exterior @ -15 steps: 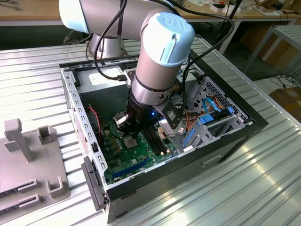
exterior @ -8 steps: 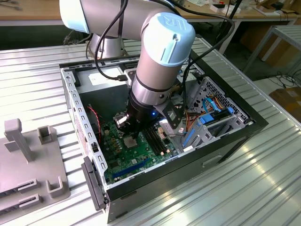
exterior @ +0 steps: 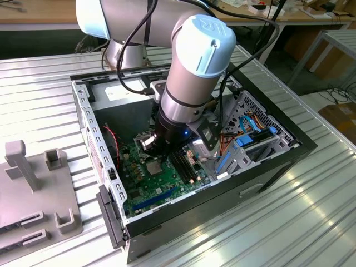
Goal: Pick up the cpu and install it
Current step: 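Close the cpu cover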
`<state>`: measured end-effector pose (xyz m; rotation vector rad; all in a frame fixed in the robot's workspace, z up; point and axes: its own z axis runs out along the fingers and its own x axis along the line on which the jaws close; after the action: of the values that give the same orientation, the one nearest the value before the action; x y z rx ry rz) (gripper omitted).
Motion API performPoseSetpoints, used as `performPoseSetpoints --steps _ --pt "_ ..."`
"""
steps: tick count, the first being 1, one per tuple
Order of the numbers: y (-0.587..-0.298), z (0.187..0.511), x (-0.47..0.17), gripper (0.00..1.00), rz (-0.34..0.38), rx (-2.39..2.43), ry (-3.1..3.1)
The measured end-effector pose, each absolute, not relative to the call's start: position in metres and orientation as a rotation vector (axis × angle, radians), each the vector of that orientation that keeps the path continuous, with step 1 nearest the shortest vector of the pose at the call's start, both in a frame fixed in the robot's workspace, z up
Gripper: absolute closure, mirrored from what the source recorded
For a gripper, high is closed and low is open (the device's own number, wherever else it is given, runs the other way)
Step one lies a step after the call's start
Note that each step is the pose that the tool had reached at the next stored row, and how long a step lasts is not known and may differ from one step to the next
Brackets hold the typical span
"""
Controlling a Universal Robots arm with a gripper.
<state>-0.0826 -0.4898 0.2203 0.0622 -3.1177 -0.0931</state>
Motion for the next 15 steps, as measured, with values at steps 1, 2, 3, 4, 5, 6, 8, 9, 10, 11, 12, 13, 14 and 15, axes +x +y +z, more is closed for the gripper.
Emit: performPoseSetpoints --steps 1,2,3,4,5,6,8,9,10,11,12,13,14,15 --pt "-0.4898 0.2203 -0.0826 0.89 -0.093 0.090 -3.117" --pt "-0.4899 0.2203 -0.0826 0.89 -0.092 0.128 -3.114" --pt "-0.4899 0.2203 -0.0826 0.89 -0.092 0.156 -3.113" --pt "-0.4899 0.2203 -0.0825 0.89 -0.091 0.194 -3.110" --pt "-0.4899 0.2203 -0.0825 0.89 -0.091 0.206 -3.109" --pt "-0.4899 0.2203 -0.0825 0.89 -0.091 0.209 -3.109" --pt "-0.4899 0.2202 -0.0825 0.89 -0.091 0.209 -3.109" --pt "-0.4899 0.2202 -0.0825 0.89 -0.091 0.209 -3.109" --pt "-0.4899 0.2202 -0.0825 0.89 -0.091 0.209 -3.109" --pt "-0.4899 0.2202 -0.0825 0.89 -0.091 0.209 -3.108" --pt "-0.4899 0.2202 -0.0825 0.89 -0.091 0.209 -3.108" --pt "-0.4899 0.2202 -0.0825 0.89 -0.091 0.209 -3.109" --pt "-0.4899 0.2202 -0.0825 0.89 -0.091 0.209 -3.108" --pt "-0.4899 0.2202 -0.0825 0.89 -0.091 0.209 -3.108"
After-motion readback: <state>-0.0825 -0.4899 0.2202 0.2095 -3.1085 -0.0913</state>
